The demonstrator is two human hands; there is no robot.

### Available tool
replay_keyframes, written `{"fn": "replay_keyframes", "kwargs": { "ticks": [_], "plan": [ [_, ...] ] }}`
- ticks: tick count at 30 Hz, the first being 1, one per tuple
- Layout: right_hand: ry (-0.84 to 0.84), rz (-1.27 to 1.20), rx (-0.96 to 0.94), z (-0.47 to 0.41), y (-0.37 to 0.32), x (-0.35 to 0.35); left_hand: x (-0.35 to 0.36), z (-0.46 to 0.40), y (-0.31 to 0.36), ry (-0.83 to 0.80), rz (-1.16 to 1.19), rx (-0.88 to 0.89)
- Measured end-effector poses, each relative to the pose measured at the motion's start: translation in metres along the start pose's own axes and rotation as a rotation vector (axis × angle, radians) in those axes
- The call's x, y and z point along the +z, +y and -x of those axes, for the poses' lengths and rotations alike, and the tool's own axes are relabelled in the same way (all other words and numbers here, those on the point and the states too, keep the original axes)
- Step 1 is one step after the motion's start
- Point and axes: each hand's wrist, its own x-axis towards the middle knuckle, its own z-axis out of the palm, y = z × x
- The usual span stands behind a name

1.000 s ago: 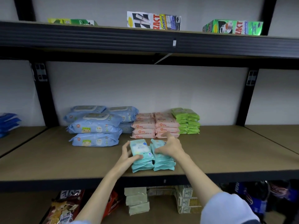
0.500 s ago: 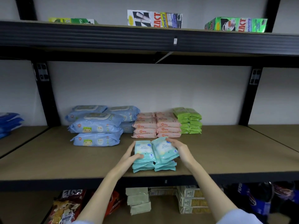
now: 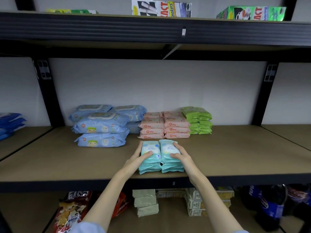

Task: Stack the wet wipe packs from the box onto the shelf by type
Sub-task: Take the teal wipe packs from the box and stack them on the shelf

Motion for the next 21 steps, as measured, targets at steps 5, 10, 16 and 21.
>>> {"fn": "replay_keyframes", "kwargs": {
  "ticks": [5, 10, 16, 21],
  "plan": [
    [-0.047, -0.069, -0.002, 0.001, -0.004, -0.006, 0.000, -0.001, -0.001, 0.007, 0.019, 0.004],
    [-0.069, -0.240, 0.028, -0.001, -0.006, -0.007, 0.006, -0.008, 0.001, 0.001, 0.042, 0.003],
    [-0.087, -0.094, 0.072, 0.000, -0.004, -0.007, 0.019, -0.006, 0.013, 0.056, 0.203, 0.133],
    [-0.073, -0.117, 0.087, -0.001, -0.005, -0.006, 0.020, -0.008, 0.010, 0.070, 0.197, 0.174]
  ]
}}
